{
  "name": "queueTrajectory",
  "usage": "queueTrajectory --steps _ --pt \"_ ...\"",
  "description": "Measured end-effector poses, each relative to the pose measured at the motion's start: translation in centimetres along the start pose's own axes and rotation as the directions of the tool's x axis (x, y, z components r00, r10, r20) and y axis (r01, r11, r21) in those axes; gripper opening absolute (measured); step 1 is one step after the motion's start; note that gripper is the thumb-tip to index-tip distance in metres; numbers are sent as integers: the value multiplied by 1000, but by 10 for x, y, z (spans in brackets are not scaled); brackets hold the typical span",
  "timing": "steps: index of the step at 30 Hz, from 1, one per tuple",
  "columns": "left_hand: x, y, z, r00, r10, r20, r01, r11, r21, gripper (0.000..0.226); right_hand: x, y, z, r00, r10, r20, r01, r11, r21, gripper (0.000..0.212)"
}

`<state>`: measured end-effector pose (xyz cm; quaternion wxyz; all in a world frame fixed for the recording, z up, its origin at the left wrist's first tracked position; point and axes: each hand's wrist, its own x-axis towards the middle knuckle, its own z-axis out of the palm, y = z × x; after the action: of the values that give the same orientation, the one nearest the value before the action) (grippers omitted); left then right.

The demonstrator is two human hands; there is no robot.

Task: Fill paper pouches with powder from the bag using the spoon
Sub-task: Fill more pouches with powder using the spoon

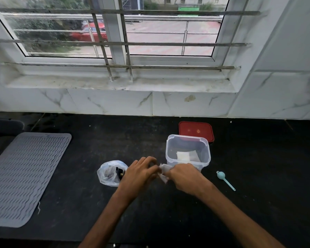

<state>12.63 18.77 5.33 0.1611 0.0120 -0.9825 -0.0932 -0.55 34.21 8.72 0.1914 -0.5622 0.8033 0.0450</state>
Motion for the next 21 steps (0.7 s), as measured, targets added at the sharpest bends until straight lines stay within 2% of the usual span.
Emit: queueTrajectory --steps 2,4,6,7,9,11,13,17,21 --pt "-4 4 3 992 -123 -14 118 975 -190 68 -2 -1 1 1000 -7 -5 7 1000 -6 39" --pt "-7 10 9 970 -240 42 237 891 -388 98 -5 -4 1 999 -41 -18 41 999 0 43" --pt "-5 18 17 952 -288 105 302 829 -471 109 -9 -9 -1 996 -92 -18 93 995 27 39" --pt "-4 22 20 947 -299 117 318 816 -484 105 -11 -11 -1 993 -116 -18 117 992 42 35" --pt "-1 30 23 946 -309 95 315 814 -487 82 -14 -11 -2 989 -144 -16 145 988 60 30" --pt "0 40 26 942 -325 88 323 799 -507 56 -17 -8 -1 989 -145 -31 147 983 108 28" --pt "-1 50 29 927 -357 114 360 762 -539 42 -20 -4 -2 991 -128 -50 134 977 165 22" --pt "-2 66 41 896 -432 98 400 695 -598 41 -25 0 1 994 -105 -13 105 968 227 22" --pt "-3 80 55 894 -447 36 389 733 -557 37 -26 14 16 996 -84 -11 85 973 213 15"
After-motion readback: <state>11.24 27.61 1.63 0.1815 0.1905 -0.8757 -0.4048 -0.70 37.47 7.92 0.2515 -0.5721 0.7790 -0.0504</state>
